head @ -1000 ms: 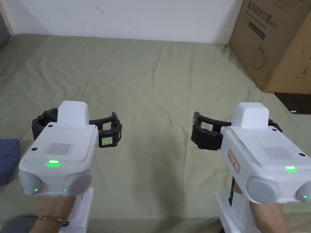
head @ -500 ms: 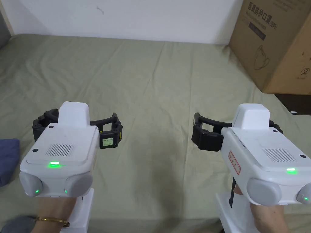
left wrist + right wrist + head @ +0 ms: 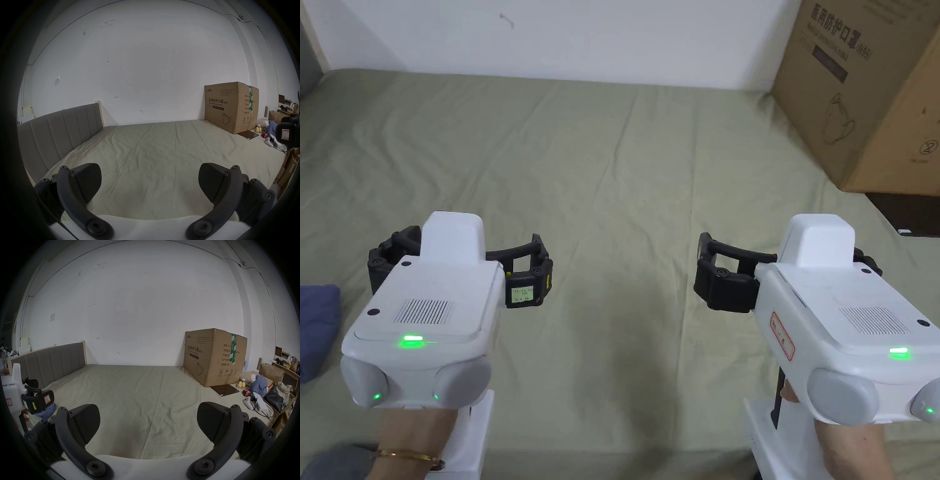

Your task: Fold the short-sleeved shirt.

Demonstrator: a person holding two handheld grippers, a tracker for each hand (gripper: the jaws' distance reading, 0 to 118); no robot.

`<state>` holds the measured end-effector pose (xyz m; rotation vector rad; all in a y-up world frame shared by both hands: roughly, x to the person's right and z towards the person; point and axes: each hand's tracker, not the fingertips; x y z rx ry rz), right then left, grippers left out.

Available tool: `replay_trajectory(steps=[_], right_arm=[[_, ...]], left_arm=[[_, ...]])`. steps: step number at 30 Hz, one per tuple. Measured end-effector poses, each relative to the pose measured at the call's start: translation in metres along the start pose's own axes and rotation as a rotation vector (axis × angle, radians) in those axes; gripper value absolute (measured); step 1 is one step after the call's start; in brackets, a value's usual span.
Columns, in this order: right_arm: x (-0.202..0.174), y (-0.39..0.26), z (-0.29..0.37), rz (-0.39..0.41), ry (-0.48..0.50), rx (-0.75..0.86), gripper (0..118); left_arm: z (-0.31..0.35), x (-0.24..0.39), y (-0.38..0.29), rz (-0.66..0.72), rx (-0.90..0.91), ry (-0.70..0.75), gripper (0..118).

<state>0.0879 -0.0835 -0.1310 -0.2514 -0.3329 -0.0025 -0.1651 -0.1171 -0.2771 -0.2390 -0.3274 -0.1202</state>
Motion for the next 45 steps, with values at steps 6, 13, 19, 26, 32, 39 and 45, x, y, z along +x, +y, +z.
replay_trajectory(steps=[6,13,19,26,32,39,45], right_arm=[[-0.002,0.001,0.002,0.0,-0.001,0.0,118],[-0.001,0.002,0.001,0.005,0.002,0.003,118],[0.0,0.002,0.001,0.003,-0.004,0.007,118],[0.009,0.018,-0.024,-0.233,-0.012,-0.505,118],[0.01,-0.005,-0.03,-0.363,0.07,-0.72,116],[0.006,-0.017,-0.045,-0.356,-0.011,-0.732,116],[-0.025,-0.047,-0.074,-0.045,-0.123,-0.721,115]], left_arm=[[0.0,0.0,0.0,0.001,0.001,0.0,118],[0.0,0.0,0.001,0.006,0.002,0.002,118],[0.001,0.0,0.001,0.004,0.001,0.002,118],[0.001,0.0,0.0,0.057,-0.054,0.002,118],[-0.001,0.005,-0.011,0.052,-0.096,-0.011,118],[-0.012,0.006,-0.021,0.027,-0.122,-0.008,118],[-0.04,-0.001,-0.045,0.077,-0.245,0.002,118]])
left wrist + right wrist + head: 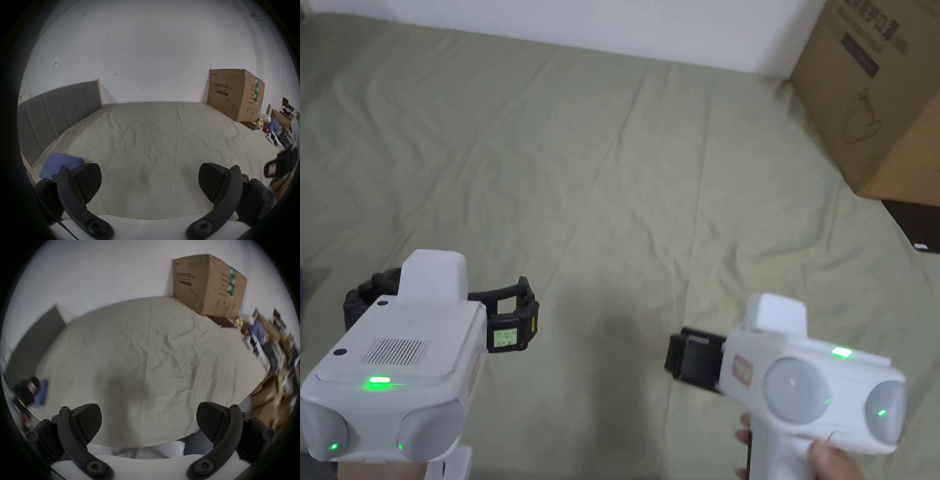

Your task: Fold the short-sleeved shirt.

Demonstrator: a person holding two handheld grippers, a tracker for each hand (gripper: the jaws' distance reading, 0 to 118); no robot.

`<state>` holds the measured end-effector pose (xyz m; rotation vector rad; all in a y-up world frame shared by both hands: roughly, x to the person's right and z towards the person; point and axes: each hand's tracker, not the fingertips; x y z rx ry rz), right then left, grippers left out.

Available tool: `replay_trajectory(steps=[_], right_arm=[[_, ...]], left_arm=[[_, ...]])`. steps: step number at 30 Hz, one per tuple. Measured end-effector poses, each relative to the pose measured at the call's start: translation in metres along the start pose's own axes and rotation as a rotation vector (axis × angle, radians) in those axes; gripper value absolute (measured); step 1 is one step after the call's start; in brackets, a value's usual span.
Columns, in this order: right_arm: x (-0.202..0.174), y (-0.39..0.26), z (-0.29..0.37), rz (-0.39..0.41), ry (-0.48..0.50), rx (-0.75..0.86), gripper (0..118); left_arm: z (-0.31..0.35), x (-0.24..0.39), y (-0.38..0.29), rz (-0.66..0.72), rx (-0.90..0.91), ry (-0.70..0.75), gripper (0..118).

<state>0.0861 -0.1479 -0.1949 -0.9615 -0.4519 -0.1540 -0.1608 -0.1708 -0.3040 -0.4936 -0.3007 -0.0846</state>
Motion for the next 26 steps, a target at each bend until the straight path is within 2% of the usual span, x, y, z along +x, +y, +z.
replay_trajectory(steps=[2,4,5,7,8,10,12,13,17,20,21,23,24,26], right_arm=[[-0.014,-0.004,-0.032,0.137,-0.068,-0.082,116],[-0.022,-0.004,-0.068,0.195,-0.132,-0.178,115],[-0.023,0.0,-0.087,0.194,-0.159,-0.181,115],[-0.018,0.013,-0.118,0.159,-0.165,-0.15,115],[-0.011,0.025,-0.132,0.108,-0.155,-0.096,115],[0.003,0.049,-0.155,0.007,-0.064,-0.021,115],[0.014,0.079,-0.177,-0.084,-0.053,-0.002,116],[0.018,0.09,-0.189,-0.104,-0.052,0.009,116],[0.021,0.12,-0.241,-0.09,-0.075,-0.011,115],[0.016,0.111,-0.266,-0.093,-0.058,-0.089,118],[0.018,0.1,-0.265,-0.118,-0.069,-0.021,118],[0.02,0.073,-0.254,-0.158,-0.028,0.173,118],[0.024,0.07,-0.249,-0.178,-0.01,0.185,118],[0.031,0.08,-0.254,-0.191,0.021,0.109,118]], left_arm=[[-0.018,-0.004,-0.005,0.028,-0.077,0.005,118],[-0.041,-0.009,-0.007,0.059,-0.135,0.012,118],[-0.056,-0.013,-0.007,0.074,-0.167,0.015,118],[-0.091,-0.022,-0.004,0.116,-0.223,0.045,118],[-0.111,-0.027,-0.001,0.146,-0.236,0.049,118],[-0.153,-0.035,0.005,0.17,-0.276,0.024,118],[-0.197,-0.039,0.014,0.16,-0.297,0.058,118],[-0.215,-0.04,0.017,0.15,-0.305,0.078,118],[-0.278,-0.043,0.019,0.171,-0.412,0.104,118],[-0.304,-0.042,-0.012,0.202,-0.541,0.116,118],[-0.3,-0.038,-0.018,0.144,-0.401,0.137,118],[-0.281,-0.031,-0.016,0.122,-0.328,0.165,118],[-0.281,-0.03,-0.015,0.121,-0.344,0.165,118],[-0.29,-0.03,-0.015,0.123,-0.401,0.16,118]])
